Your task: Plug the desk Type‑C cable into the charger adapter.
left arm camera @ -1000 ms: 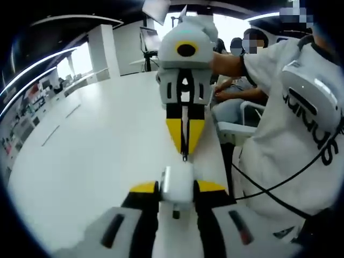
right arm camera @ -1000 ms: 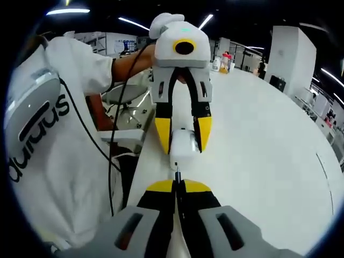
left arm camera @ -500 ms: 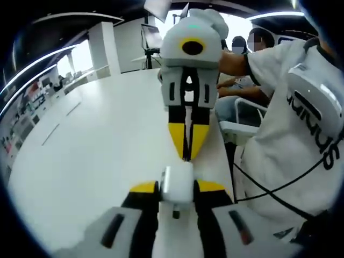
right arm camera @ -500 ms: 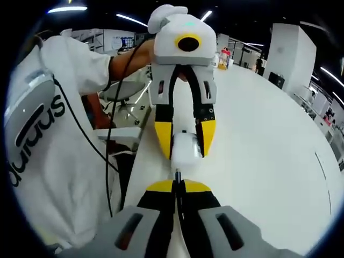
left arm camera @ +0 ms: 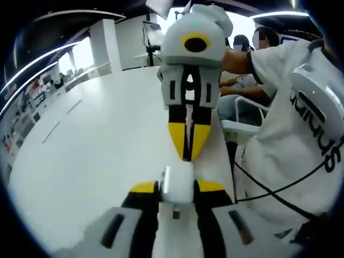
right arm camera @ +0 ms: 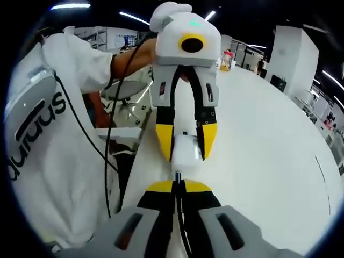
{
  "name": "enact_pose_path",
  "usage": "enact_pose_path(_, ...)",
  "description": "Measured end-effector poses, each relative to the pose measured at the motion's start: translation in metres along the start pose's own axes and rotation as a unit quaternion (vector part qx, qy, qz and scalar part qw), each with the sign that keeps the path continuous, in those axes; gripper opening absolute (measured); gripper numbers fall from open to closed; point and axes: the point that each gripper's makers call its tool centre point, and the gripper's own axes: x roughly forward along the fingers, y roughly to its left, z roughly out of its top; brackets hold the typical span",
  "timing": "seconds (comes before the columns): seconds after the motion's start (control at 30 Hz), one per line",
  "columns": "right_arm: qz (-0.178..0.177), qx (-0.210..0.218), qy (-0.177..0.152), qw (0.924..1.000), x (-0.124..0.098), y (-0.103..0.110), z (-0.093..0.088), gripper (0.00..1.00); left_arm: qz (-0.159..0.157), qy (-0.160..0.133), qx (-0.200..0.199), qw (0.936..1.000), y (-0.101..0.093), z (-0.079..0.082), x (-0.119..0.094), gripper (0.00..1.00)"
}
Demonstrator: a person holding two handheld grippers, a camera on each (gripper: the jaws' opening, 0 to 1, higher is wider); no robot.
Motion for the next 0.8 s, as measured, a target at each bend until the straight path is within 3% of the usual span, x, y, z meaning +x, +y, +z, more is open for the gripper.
enact_pose_path(0.13,0.002,0.001,-0.058,0.9983,-0.007,-0.003,0.003,0.06,-0.002,-0.003,-0.003,1.0000,0.000,0.000,0.000,0.24)
enact_pose_path(0.27,-0.004,0.018,-0.077,0.9969,-0.015,-0.007,-0.004,0.11,-0.004,-0.002,-0.004,1.0000,0.000,0.000,0.001,0.24)
enact_pose_path(0.8,0.006,0.021,-0.090,0.9957,-0.007,-0.003,-0.011,0.02,-0.005,-0.009,-0.017,0.9998,0.000,0.000,0.002,0.24)
